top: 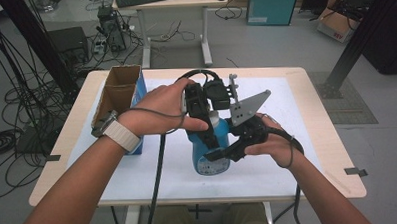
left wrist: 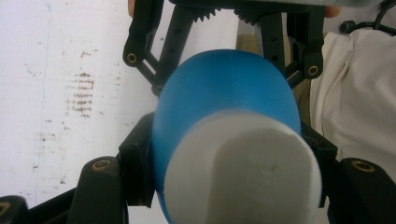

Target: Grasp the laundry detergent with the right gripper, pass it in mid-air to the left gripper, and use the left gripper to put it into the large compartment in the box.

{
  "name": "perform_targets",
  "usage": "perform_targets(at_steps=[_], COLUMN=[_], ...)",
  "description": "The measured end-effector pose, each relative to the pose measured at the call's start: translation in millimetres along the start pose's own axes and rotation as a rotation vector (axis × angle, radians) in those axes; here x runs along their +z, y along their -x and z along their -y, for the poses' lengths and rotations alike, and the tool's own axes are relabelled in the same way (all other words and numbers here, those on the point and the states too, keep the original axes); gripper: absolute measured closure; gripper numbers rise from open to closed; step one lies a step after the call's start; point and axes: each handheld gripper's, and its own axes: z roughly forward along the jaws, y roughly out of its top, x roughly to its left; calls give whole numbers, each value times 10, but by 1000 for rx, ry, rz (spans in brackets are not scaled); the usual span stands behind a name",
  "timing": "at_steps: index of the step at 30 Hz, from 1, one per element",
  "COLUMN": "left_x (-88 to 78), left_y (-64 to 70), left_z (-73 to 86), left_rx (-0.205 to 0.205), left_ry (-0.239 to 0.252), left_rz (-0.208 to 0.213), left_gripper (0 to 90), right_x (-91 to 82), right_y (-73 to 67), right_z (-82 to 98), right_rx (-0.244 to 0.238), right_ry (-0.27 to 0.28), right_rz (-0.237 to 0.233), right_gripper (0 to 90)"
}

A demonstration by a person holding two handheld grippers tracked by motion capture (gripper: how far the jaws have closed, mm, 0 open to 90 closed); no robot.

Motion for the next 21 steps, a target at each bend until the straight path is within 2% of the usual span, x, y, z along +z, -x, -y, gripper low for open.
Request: perform_targets(at_steps=[21], left_x=[8], left_y=[-7], left_z=[22], left_rx=[-7], left_ry=[-1], left_rz=[6], left_gripper=[378], right_x=[23], right_y=[6], right_z=[4], right_rx=[2], right_ry=[-1], right_rz=[-6], right_gripper=[441])
